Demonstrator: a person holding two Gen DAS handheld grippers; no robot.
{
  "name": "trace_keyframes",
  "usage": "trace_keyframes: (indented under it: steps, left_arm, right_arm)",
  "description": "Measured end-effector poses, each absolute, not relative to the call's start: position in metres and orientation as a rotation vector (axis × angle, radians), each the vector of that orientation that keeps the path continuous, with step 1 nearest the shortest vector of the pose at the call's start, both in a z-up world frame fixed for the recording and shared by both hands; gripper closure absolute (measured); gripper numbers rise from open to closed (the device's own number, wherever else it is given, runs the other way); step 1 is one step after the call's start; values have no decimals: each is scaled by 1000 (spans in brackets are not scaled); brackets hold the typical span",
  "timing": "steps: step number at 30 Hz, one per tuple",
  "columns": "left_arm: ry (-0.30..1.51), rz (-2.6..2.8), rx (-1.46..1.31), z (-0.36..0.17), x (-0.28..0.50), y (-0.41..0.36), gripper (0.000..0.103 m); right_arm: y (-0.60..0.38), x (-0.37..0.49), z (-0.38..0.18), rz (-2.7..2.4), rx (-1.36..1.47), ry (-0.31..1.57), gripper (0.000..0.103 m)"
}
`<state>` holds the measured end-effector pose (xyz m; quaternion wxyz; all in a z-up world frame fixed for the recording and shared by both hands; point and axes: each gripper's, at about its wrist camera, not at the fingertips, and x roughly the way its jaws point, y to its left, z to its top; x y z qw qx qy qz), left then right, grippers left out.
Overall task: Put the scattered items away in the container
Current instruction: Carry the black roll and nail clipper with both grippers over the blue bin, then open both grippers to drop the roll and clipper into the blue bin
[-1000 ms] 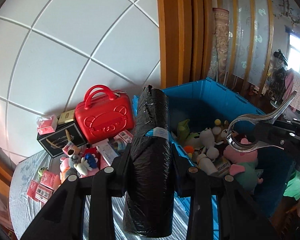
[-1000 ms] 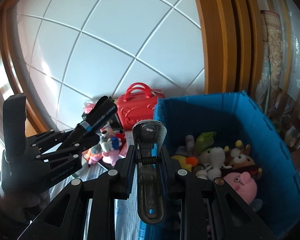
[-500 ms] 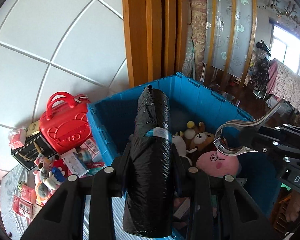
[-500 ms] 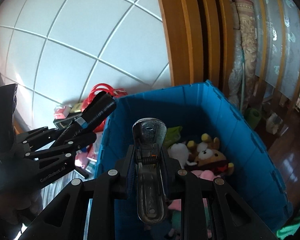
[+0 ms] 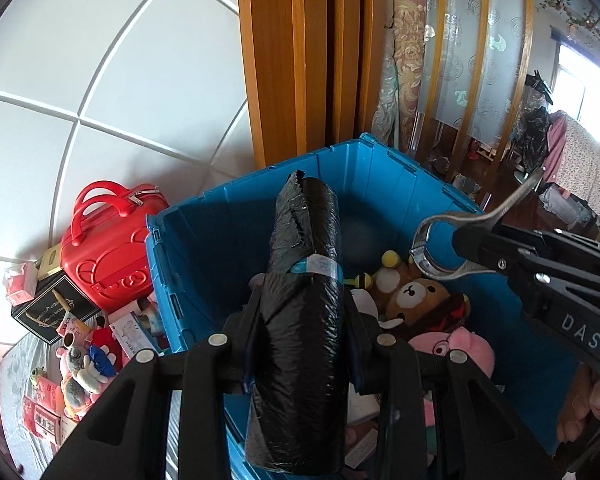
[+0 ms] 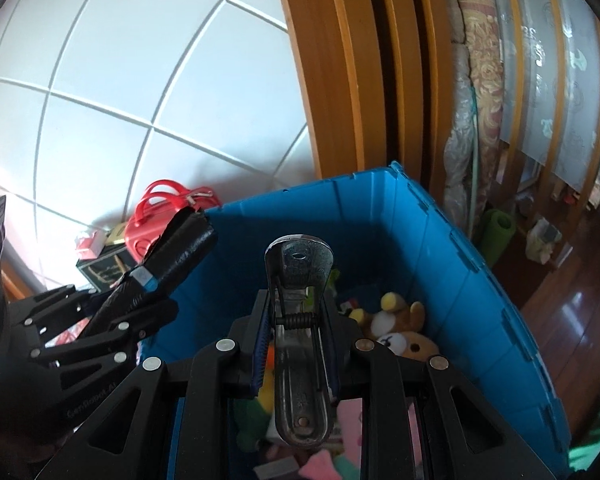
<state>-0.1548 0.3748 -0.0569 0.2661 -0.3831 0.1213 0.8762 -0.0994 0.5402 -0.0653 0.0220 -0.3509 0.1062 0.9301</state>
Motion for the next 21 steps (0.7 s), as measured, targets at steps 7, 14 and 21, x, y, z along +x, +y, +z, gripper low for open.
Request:
trace_keyframes:
  steps: [7, 14, 21]
  left_arm:
    - [322, 2382, -1087, -69, -182, 384, 70]
    - [328, 2410, -1123, -80, -204, 391, 70]
    - [315, 2428, -1141, -82, -226, 395, 70]
  right_arm:
    - [548, -133, -63, 2883, -1086, 335, 80]
    - [554, -166, -65, 2874, -1102, 308, 80]
    - [562, -192, -70, 2861, -1127, 303, 80]
